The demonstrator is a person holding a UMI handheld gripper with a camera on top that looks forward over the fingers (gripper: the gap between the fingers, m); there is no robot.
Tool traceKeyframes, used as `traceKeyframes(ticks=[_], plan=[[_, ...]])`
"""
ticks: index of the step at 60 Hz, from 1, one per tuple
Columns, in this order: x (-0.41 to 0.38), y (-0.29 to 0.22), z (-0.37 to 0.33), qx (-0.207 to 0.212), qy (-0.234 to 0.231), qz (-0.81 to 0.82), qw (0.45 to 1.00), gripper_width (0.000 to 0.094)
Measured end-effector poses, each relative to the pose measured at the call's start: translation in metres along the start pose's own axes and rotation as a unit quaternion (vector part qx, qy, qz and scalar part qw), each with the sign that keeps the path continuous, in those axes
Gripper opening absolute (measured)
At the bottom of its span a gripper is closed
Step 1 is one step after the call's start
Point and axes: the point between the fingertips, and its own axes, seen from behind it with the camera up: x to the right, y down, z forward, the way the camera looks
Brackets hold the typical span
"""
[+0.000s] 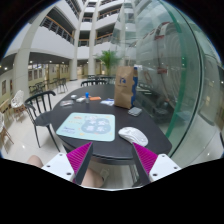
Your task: Arrange mouse
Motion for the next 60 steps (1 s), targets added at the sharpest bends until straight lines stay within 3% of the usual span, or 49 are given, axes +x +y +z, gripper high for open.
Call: traceKeyframes(ticks=[5,12,20,32,36,40,52,60], plan=[[0.019,0.018,0.025,-0.019,0.030,-0.007,0.999,0.0823],[0.074,0.021,0.050,-0.011,0.057,-0.017,0.998,0.0853],[0.092,0.027,0.095,-0.018,0.017,0.005,1.000,0.0848],[0.116,0.009,0.154,0.001,0.010,0.025,1.000,0.0858],[0.123,0.002,0.167,0.010,0.013,0.019,1.000,0.0795],[0.128,-0.002,0.176,0.018,0.027,0.025,0.999,0.0639],[0.133,-0.004,0.180,0.029,0.078,0.012,0.996,0.0384],[0.120,-0.026,0.158,0.027,0.074,0.058,0.995,0.0351]])
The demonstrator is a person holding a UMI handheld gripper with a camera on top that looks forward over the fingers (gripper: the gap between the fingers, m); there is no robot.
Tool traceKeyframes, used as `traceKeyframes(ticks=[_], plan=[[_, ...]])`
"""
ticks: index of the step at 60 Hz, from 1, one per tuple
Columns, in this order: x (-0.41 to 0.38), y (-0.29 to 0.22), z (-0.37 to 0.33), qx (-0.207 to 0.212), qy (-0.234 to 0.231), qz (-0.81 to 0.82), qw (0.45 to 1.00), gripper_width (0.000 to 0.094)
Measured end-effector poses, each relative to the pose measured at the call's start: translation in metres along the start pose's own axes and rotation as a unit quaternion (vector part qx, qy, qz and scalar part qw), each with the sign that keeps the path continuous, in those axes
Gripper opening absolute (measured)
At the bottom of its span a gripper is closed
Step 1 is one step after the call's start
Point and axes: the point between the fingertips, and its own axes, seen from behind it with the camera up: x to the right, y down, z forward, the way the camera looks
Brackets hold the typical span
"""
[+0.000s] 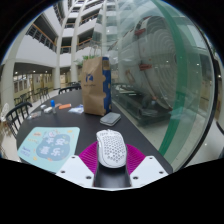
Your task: Arrange mouse
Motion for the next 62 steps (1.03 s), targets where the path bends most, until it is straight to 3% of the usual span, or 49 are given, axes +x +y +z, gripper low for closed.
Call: traceKeyframes(ticks=[9,17,29,37,41,49,54,56,62], plan=[[-0.051,-0.082,-0.047,0.050,0.015,-0.014,0.999,0.0350],[-0.137,-0.107,-0.059,0.066,0.008,0.006,0.998,0.0350],[-0.240,-0.019,-0.034,0.003,0.002,-0.014,1.000,0.0354],[-0.249,0.017,-0.010,-0.037,0.007,-0.029,0.999,0.0375],[-0.249,0.037,-0.006,-0.069,0.002,-0.040,0.997,0.0456],[-0.248,0.036,-0.007,-0.082,-0.032,-0.072,0.994,0.0584],[-0.260,0.036,-0.020,-0.101,-0.097,-0.058,0.988,0.0869],[-0.265,0.034,-0.027,-0.101,-0.123,-0.051,0.986,0.0828],[-0.250,0.037,-0.057,-0.121,-0.160,-0.062,0.978,0.0854]])
